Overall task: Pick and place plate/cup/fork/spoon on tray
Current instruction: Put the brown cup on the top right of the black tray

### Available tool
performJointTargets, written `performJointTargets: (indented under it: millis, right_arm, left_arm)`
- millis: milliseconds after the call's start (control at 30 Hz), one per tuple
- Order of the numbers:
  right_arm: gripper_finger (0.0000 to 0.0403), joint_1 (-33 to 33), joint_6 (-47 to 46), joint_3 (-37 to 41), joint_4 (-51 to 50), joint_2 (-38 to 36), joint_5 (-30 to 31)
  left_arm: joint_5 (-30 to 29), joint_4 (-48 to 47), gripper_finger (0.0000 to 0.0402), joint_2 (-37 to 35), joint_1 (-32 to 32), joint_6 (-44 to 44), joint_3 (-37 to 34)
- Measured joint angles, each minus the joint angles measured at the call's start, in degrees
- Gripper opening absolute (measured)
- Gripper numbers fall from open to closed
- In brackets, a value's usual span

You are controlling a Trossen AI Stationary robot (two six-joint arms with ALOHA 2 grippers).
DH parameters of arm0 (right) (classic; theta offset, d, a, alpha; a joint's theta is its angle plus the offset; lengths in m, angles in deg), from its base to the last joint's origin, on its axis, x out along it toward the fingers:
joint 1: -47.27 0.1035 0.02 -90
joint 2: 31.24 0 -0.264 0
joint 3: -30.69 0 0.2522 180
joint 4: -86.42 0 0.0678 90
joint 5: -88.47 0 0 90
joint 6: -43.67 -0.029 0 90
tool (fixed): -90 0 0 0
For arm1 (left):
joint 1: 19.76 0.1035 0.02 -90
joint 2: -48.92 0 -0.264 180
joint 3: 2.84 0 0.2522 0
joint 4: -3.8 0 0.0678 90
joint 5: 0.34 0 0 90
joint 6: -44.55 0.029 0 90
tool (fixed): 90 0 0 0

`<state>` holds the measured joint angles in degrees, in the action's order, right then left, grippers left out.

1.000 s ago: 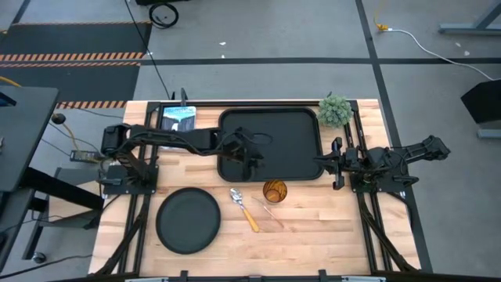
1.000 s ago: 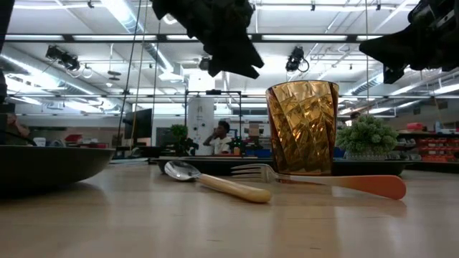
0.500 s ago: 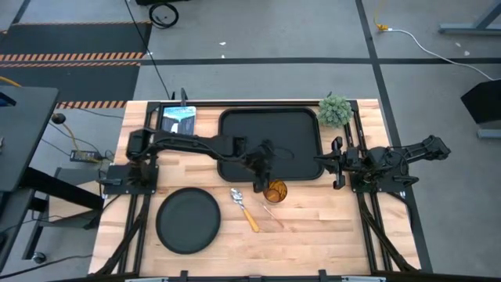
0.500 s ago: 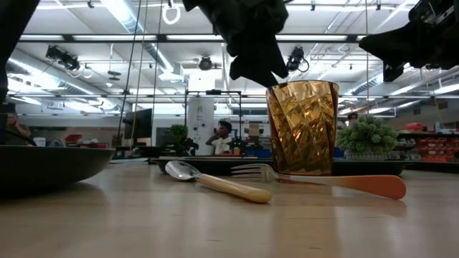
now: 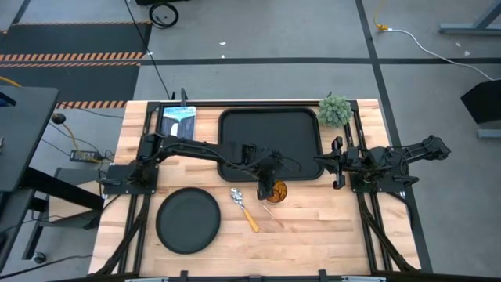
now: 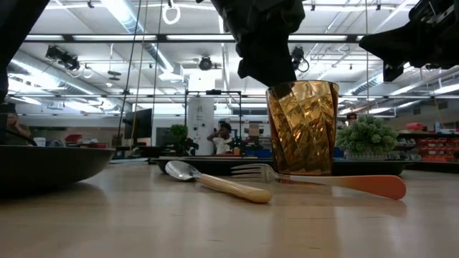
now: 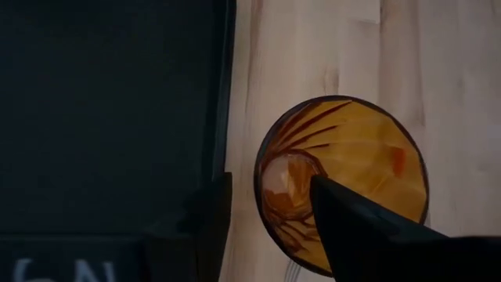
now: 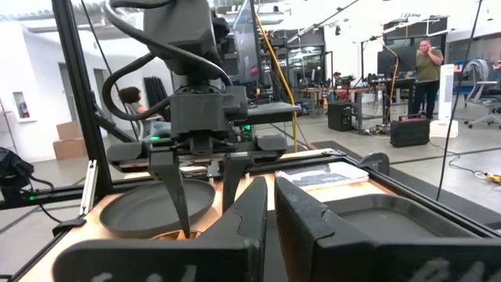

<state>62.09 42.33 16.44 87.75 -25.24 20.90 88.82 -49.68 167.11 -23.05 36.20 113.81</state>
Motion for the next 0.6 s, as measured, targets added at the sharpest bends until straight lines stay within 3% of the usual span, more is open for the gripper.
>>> performJointTargets:
  millis: [600]
  right_arm:
    - [0.0034,0.01,0.0,0.0,0.37,0.0,0.01]
  left_arm:
    - [-1.37,0.27,0.0162,2.89,-0.62,0.67,-0.2]
